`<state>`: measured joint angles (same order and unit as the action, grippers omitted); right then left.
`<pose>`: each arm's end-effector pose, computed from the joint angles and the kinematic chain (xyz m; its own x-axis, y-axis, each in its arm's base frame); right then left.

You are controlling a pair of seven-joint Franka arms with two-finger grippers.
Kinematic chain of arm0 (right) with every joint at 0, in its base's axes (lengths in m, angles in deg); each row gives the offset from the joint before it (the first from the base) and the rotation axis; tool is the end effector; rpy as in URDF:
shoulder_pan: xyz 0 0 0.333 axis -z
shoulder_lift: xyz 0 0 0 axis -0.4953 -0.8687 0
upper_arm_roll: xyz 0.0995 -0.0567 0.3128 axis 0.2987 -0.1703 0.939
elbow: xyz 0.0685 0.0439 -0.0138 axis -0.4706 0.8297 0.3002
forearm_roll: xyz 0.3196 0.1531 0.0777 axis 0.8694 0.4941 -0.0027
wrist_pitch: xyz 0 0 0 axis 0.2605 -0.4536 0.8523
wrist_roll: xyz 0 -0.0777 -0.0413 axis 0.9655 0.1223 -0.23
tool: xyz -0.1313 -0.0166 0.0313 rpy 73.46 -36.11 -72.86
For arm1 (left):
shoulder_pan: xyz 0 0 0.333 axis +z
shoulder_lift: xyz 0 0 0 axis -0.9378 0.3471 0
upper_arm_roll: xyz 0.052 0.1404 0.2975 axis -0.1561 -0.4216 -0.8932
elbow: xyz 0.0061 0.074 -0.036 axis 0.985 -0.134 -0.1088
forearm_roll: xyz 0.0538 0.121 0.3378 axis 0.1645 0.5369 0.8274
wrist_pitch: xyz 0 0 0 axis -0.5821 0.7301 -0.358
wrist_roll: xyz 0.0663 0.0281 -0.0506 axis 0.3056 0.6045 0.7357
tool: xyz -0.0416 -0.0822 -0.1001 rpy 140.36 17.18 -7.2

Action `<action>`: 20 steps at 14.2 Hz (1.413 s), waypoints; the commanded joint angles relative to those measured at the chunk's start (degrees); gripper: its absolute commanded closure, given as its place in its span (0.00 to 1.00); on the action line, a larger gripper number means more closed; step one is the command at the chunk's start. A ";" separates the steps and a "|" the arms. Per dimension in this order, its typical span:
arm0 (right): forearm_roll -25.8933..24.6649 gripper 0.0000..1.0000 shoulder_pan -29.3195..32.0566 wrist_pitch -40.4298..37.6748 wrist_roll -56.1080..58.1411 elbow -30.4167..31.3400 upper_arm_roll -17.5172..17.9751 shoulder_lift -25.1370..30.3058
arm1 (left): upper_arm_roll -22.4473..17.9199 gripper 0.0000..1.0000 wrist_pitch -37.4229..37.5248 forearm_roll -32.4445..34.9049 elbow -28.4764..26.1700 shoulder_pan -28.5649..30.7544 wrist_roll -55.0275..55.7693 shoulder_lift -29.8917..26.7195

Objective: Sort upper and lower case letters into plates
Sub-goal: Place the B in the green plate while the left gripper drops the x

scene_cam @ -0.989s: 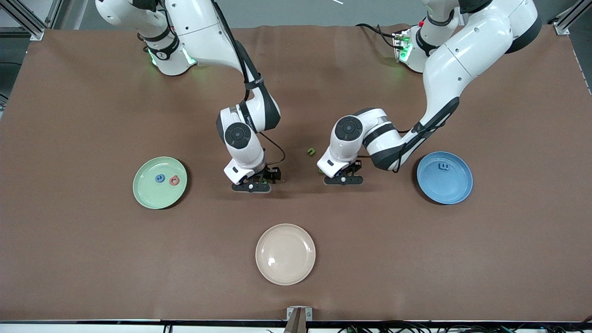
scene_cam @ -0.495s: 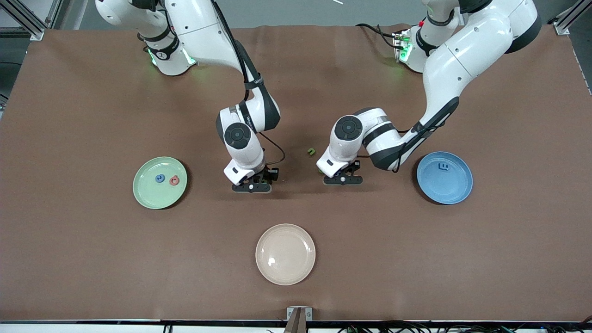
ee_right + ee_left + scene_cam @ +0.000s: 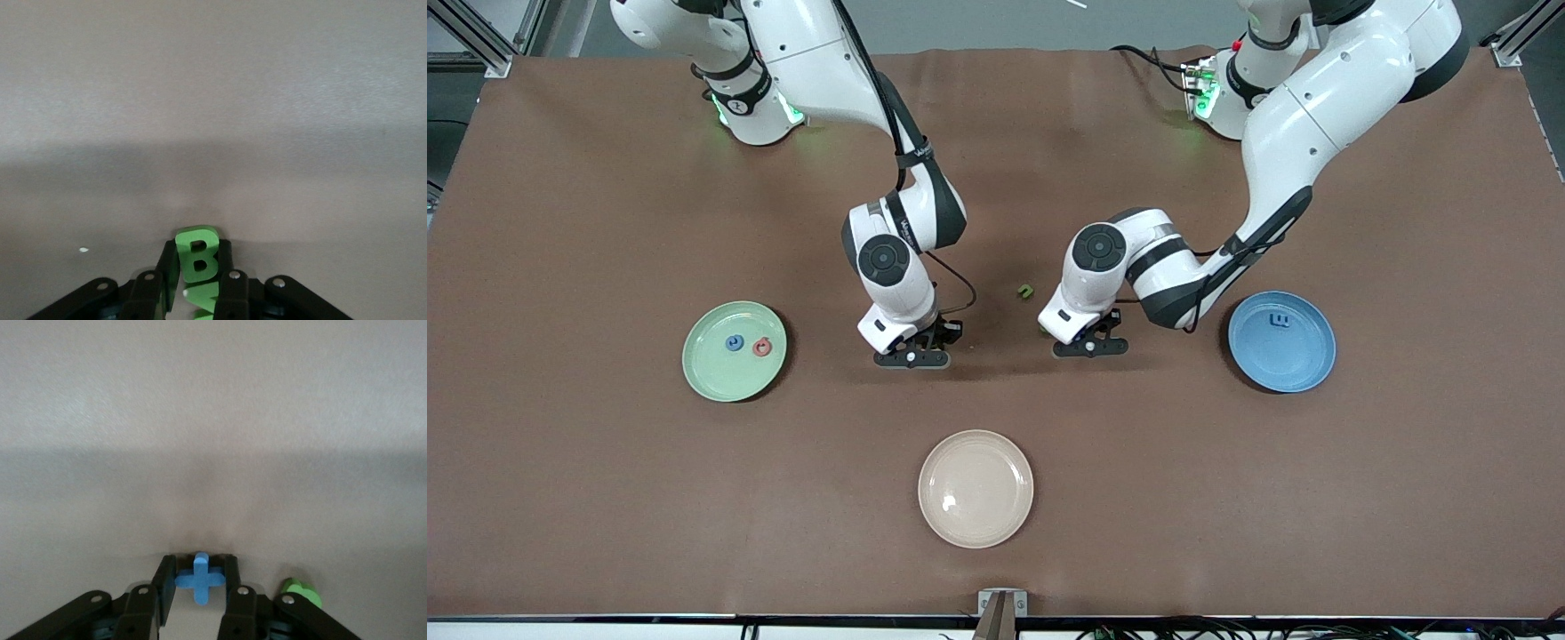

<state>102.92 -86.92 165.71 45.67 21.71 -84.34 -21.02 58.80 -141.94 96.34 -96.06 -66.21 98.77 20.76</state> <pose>0.5231 0.3864 0.1890 0.9993 -0.0340 0.0136 -0.0332 -0.9980 -0.0531 0.5145 -0.3630 0.1863 0.9992 0.0387 0.0126 0.0388 -0.9992 -0.0130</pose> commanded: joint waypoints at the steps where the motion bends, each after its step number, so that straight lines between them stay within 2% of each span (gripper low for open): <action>1: 0.44 1.00 0.54 -4.98 6.73 1.44 -4.49 1.75 | 4.23 0.83 3.64 -0.90 -0.46 4.32 0.01 -2.04; 5: 0.52 1.00 1.68 -16.76 22.72 1.44 -15.30 5.18 | 14.77 0.83 12.60 -0.90 -0.90 16.52 -7.18 -2.30; 8: 0.61 1.00 4.57 -19.60 35.03 2.66 -19.88 6.59 | 22.15 0.87 16.57 -0.90 -3.18 28.64 -15.09 -2.30; 11: 1.05 1.00 10.36 -18.99 45.22 4.68 -20.51 7.21 | 26.65 0.86 18.50 -0.03 -5.47 39.73 -24.92 -2.30; 14: 1.49 1.00 15.03 -18.46 51.66 6.09 -20.42 6.95 | 27.28 0.86 18.51 0.50 -6.61 47.21 -34.42 -2.30; 16: 2.01 1.00 16.01 -15.22 53.33 8.28 -20.25 6.86 | 27.19 0.86 18.25 4.43 -8.01 50.91 -39.09 -2.13; 18: 6.03 1.00 16.01 -12.31 55.35 10.05 -19.89 6.51 | 27.01 0.86 16.76 10.84 -11.34 54.25 -40.07 -1.69; 20: 9.91 1.00 15.66 -12.13 56.41 10.31 -19.80 5.81 | 26.75 0.86 15.26 12.81 -13.64 56.53 -40.42 -1.68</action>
<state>109.25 -70.75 152.30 100.35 30.55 -104.57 -15.72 84.94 -124.71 106.62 -106.35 -12.14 58.98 19.88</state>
